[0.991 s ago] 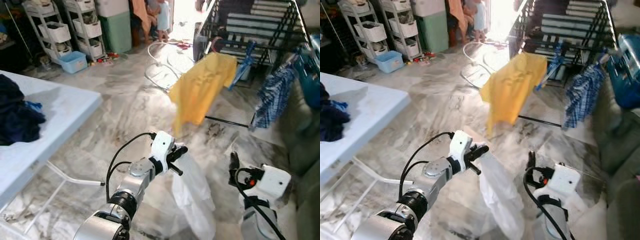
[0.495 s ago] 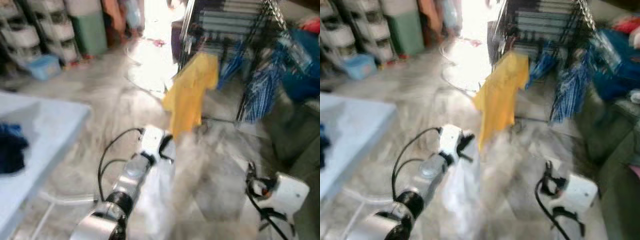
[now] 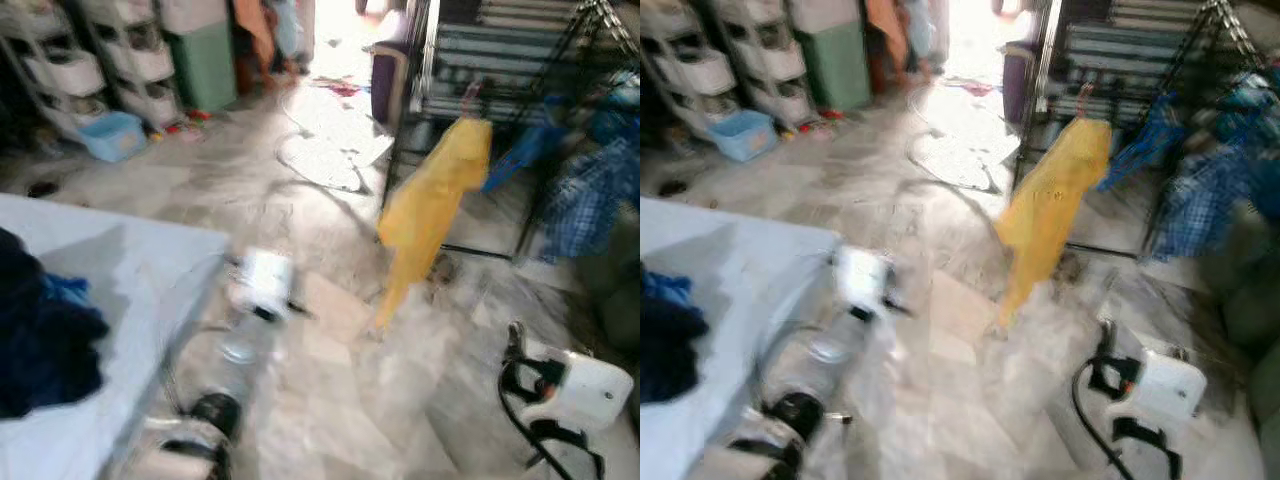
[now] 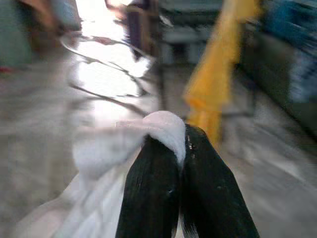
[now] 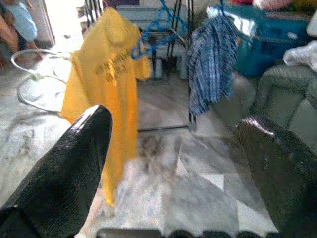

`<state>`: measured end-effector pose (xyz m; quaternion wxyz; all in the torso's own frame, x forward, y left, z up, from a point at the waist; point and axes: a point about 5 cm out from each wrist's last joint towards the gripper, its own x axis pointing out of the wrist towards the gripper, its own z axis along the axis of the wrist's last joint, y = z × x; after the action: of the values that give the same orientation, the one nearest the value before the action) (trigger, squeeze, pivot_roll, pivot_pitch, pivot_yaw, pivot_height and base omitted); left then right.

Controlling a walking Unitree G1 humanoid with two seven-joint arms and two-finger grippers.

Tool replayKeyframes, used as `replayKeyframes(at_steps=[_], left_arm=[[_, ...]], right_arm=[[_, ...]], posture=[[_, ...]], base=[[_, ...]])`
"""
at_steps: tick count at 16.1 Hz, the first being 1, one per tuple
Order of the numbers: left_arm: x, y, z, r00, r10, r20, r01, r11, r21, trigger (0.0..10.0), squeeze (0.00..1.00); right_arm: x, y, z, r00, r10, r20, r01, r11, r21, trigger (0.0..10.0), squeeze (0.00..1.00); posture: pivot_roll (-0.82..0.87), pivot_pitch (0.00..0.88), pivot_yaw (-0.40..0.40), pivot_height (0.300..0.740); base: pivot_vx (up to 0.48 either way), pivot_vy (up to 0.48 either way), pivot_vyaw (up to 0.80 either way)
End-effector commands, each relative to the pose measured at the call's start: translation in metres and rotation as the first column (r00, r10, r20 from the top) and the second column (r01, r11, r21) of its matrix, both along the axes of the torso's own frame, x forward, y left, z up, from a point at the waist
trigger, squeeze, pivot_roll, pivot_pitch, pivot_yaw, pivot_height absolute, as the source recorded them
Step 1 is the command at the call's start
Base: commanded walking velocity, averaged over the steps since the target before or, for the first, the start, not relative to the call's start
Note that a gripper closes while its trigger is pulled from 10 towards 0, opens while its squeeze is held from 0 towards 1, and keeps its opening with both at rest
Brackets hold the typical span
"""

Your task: Hang hanger

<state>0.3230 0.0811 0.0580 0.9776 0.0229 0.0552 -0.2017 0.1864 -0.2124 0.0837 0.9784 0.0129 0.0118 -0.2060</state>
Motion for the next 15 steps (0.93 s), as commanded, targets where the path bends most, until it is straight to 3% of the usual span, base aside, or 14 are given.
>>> replayKeyframes(at_steps=[1, 2, 3, 9, 15], left_arm=[[0.003, 0.003, 0.01, 0.998, -0.034, 0.056, 0.033, 0.999, 0.019, 6.2, 0.0], [0.003, 0.002, 0.009, 0.998, -0.037, 0.051, 0.037, 0.999, 0.006, 6.2, 0.0], [0.001, -0.001, 0.008, 0.997, -0.068, 0.038, 0.068, 0.998, -0.006, 0.0, 0.0], [0.001, -0.01, 0.011, 0.991, -0.132, 0.022, 0.133, 0.99, -0.039, 0.0, 0.0], [-0.001, -0.013, 0.012, 0.989, -0.144, 0.026, 0.146, 0.988, -0.049, 0.0, 0.0]], right_arm=[[0.0, 0.004, 0.003, 1.0, 0.003, 0.004, -0.003, 1.0, -0.006, 10.0, 0.0], [0.0, 0.005, 0.003, 1.0, 0.002, 0.003, -0.002, 1.0, -0.003, 10.0, 0.0], [-0.002, 0.005, 0.002, 1.0, -0.005, -0.003, 0.005, 1.0, 0.002, 10.0, 0.0], [-0.007, 0.006, 0.0, 1.0, -0.027, -0.011, 0.027, 1.0, 0.008, 10.0, 0.0], [-0.008, 0.006, 0.002, 1.0, -0.016, -0.012, 0.016, 1.0, -0.008, 10.0, 0.0]], posture=[[-0.02, 0.032, -0.02, 0.74], [-0.02, 0.033, -0.019, 0.74], [-0.03, 0.036, -0.015, 0.74], [-0.05, 0.044, 0.004, 0.74], [-0.05, 0.05, 0.0, 0.74]], base=[[0.0, 0.0, -0.8], [0.0, 0.0, -0.8], [0.0, 0.0, -0.8], [0.099, 0.0, -0.8], [0.322, 0.0, -0.07]])
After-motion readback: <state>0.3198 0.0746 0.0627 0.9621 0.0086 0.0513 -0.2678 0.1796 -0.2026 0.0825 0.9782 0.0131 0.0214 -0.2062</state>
